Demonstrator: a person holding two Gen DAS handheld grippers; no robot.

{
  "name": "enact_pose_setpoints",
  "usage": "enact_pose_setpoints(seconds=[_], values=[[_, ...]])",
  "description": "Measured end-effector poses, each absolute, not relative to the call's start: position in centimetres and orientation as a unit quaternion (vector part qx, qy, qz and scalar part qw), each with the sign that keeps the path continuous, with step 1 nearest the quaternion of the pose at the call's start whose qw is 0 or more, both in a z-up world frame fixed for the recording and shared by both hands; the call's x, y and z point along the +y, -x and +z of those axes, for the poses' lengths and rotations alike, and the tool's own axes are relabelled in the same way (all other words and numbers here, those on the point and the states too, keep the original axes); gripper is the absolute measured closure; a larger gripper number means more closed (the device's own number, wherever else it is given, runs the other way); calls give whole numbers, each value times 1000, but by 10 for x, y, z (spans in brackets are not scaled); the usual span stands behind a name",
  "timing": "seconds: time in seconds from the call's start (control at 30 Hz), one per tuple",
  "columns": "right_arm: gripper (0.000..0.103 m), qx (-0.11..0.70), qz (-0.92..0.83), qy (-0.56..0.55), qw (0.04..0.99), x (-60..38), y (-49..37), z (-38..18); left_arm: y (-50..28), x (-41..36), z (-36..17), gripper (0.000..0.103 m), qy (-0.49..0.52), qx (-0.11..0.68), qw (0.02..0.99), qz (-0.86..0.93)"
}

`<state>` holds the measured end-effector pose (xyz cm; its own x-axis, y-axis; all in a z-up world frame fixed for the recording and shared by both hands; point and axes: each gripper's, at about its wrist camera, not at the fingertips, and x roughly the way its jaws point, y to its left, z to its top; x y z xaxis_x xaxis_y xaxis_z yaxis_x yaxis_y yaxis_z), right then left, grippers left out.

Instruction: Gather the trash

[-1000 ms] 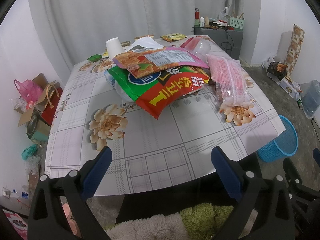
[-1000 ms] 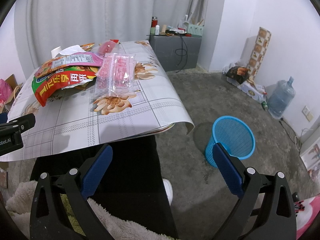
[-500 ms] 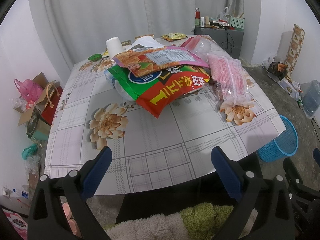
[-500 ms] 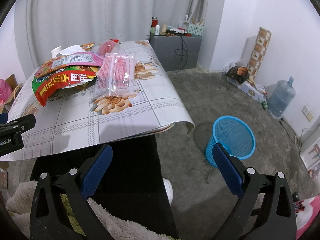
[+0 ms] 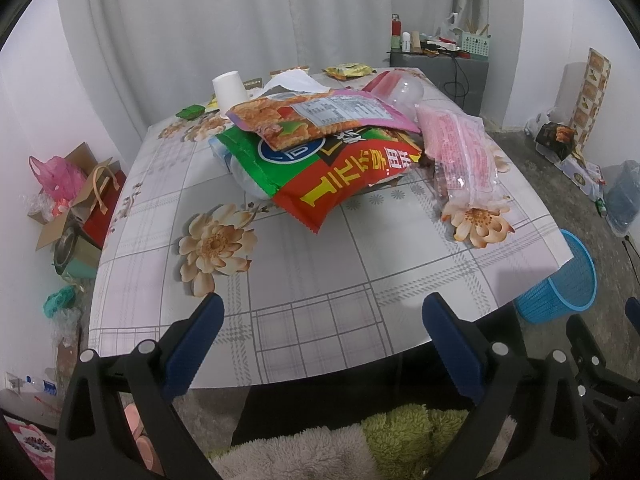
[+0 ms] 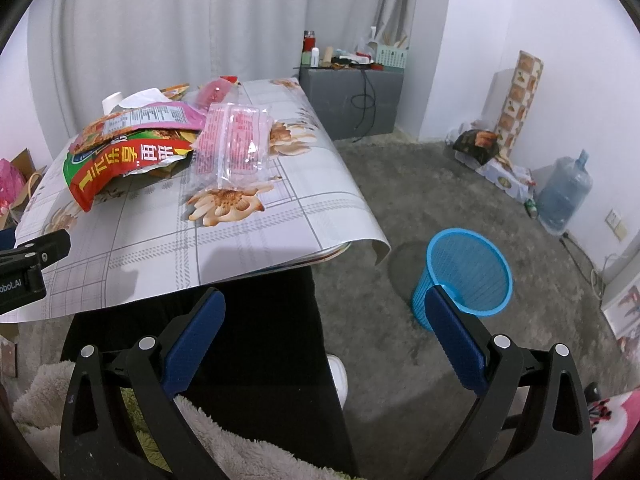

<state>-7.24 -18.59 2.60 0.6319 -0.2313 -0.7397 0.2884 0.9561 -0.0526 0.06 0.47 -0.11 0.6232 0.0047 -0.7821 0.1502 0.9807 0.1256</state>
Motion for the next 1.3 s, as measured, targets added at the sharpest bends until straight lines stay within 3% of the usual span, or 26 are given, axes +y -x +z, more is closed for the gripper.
enact_pose_setpoints(seconds=[0.43, 0.87, 1.3], values=[[8, 388, -159, -36, 907, -189, 60, 28, -6, 20, -5, 6, -69, 431, 898, -49], [8, 329, -134, -45, 934, -201, 32, 49, -29, 36, 4, 6, -56, 377, 917, -119], [8, 389, -64, -124, 911, -210, -48, 42, -39, 42, 5, 6, -5, 340, 917, -208]])
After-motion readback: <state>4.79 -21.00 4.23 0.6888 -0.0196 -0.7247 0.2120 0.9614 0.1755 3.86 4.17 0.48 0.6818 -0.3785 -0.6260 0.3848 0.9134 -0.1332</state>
